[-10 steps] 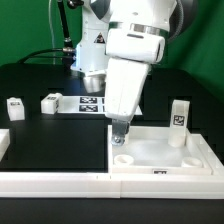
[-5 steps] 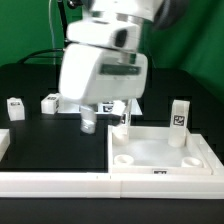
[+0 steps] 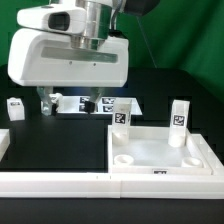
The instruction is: Assemble square table
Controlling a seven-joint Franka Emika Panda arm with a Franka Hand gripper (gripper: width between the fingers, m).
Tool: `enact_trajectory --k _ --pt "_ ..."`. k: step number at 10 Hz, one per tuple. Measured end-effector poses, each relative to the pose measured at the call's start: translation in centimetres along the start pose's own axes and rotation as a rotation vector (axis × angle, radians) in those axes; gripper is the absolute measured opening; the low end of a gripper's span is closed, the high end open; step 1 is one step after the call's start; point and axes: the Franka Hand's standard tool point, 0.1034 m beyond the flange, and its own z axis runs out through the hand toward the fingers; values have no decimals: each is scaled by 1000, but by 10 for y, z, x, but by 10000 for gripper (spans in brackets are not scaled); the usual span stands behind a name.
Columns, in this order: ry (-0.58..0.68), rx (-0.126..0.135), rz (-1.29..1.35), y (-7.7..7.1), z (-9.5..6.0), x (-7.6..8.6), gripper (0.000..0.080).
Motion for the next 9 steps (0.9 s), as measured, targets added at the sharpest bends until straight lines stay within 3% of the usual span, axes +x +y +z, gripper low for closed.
enact_trajectory --k 3,4,5,7,9 --pt "3 9 187 -2 1 0 649" --pt "4 23 272 -2 6 -4 649" --pt "-6 40 322 -2 9 -23 649" --pt "-51 84 472 -6 6 -78 649" --pt "-79 97 509 -7 7 -88 649"
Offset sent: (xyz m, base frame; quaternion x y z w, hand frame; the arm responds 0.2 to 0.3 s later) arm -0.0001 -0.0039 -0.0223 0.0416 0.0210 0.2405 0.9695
